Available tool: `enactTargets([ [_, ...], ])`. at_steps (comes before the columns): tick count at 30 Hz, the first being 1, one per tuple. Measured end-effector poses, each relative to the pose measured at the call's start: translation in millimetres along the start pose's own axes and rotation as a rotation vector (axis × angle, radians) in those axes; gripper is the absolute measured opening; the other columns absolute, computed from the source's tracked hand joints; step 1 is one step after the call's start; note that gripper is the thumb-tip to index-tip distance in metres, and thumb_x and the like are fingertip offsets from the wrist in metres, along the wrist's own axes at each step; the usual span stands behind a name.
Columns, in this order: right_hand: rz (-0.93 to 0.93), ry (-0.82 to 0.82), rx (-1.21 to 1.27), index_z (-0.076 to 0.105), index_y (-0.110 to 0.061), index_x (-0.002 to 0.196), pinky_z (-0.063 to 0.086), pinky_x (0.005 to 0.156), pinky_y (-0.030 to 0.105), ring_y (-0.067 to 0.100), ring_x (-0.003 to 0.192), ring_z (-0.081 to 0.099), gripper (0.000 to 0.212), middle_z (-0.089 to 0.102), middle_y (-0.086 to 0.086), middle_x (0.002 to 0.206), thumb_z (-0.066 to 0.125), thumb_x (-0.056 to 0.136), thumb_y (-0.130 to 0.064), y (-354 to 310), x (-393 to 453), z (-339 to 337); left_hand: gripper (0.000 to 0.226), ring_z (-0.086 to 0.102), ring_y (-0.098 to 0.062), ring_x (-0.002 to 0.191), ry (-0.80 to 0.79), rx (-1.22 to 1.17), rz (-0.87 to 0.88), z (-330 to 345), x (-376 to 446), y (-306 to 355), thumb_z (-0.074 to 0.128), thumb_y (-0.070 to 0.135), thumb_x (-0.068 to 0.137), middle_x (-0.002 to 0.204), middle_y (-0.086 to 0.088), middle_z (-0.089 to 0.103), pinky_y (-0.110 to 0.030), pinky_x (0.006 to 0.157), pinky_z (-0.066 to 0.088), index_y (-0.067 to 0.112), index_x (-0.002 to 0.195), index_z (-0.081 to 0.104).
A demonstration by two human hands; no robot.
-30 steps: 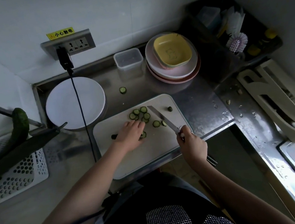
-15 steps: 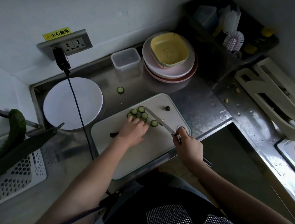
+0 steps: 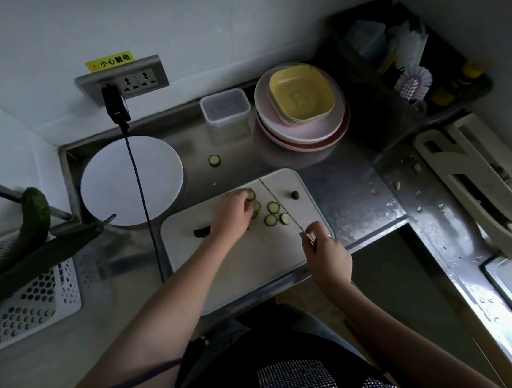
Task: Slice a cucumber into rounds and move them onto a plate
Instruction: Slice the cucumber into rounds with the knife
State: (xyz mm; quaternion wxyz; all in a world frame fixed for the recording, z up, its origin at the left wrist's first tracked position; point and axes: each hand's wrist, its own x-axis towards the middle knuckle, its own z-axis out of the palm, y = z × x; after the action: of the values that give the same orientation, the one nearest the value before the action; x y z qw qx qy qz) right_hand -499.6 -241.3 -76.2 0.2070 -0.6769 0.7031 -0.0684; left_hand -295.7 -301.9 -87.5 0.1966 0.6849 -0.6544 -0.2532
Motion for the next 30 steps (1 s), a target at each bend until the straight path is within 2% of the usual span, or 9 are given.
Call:
enactTargets([
  [2,-0.022,-0.020,0.018,0.049,-0.022,0.111,0.048,0.054,0.033,0.026,0.065,0.061,0.021,0.064,0.003,0.080,0.043,0.099,-0.037,-5,0,3,0.035,0.058,-0.028,0.105,0.027,0.100,0.051,-6,-12,-18,0.055,0.023,0.092,0.117,-0.012,0.062,-0.038,0.088,0.048,0.003,0.121,0.059],
  [6,-0.040,-0.081,0.123,0.048,-0.023,0.119,0.048,0.056,0.035,0.031,0.070,0.062,0.023,0.065,0.009,0.083,0.039,0.100,-0.032,-24,-3,12,0.049,0.055,-0.033,0.103,-0.156,0.348,0.099,-6,-41,-47,0.057,0.039,0.089,0.117,-0.014,0.057,-0.044,0.082,0.049,0.004,0.122,0.050],
  [8,-0.063,-0.120,0.144,0.046,-0.022,0.117,0.049,0.057,0.038,0.033,0.068,0.061,0.022,0.065,0.011,0.079,0.036,0.100,-0.032,-34,-5,17,0.045,0.057,-0.034,0.099,-0.159,0.325,0.131,-6,-46,-47,0.056,0.038,0.090,0.114,-0.015,0.057,-0.043,0.076,0.050,0.004,0.119,0.051],
  [13,-0.139,-0.181,0.133,0.042,-0.020,0.105,0.050,0.057,0.040,0.035,0.066,0.059,0.014,0.063,0.012,0.077,0.034,0.101,-0.031,-47,-10,23,0.041,0.053,-0.030,0.105,-0.288,0.443,0.273,-7,-60,-47,0.062,0.026,0.088,0.119,-0.012,0.054,-0.040,0.078,0.046,0.006,0.122,0.053],
  [17,-0.143,-0.216,0.133,0.041,-0.018,0.105,0.048,0.058,0.040,0.035,0.068,0.059,0.013,0.062,0.014,0.078,0.033,0.102,-0.028,-55,-14,25,0.038,0.062,-0.032,0.073,-0.184,0.477,0.259,-8,-78,-52,0.084,0.009,0.057,0.084,-0.013,0.063,-0.034,0.049,0.050,0.003,0.089,0.065],
  [21,-0.180,-0.252,0.110,0.037,-0.018,0.104,0.046,0.057,0.040,0.034,0.069,0.057,0.010,0.061,0.015,0.080,0.031,0.102,-0.026,-68,-20,30,0.045,0.061,-0.031,0.062,-0.114,0.464,0.141,-6,-88,-51,0.086,-0.002,0.041,0.074,-0.014,0.061,-0.033,0.038,0.045,0.002,0.081,0.064],
  [24,-0.222,-0.275,0.058,0.037,-0.015,0.106,0.041,0.055,0.036,0.036,0.073,0.059,0.011,0.062,0.017,0.085,0.031,0.103,-0.024,-77,-24,33,0.042,0.061,-0.032,0.058,-0.126,0.436,0.132,-9,-91,-44,0.087,-0.001,0.041,0.069,-0.016,0.061,-0.032,0.033,0.042,-0.001,0.077,0.064],
  [27,-0.249,-0.273,0.025,0.037,-0.015,0.110,0.043,0.057,0.037,0.037,0.077,0.062,0.014,0.063,0.017,0.088,0.030,0.103,-0.025,-80,-29,34,0.043,0.060,-0.030,0.057,-0.077,0.398,0.150,-10,-93,-39,0.089,0.003,0.043,0.070,-0.014,0.060,-0.029,0.031,0.039,0.001,0.077,0.061],
  [30,-0.254,-0.261,0.015,0.036,-0.015,0.107,0.049,0.060,0.042,0.038,0.076,0.062,0.012,0.063,0.018,0.088,0.029,0.103,-0.025,-83,-31,33,0.041,0.061,-0.029,0.063,-0.051,0.353,0.173,-5,-96,-40,0.087,0.012,0.056,0.080,-0.013,0.059,-0.028,0.034,0.037,0.003,0.083,0.058],
])
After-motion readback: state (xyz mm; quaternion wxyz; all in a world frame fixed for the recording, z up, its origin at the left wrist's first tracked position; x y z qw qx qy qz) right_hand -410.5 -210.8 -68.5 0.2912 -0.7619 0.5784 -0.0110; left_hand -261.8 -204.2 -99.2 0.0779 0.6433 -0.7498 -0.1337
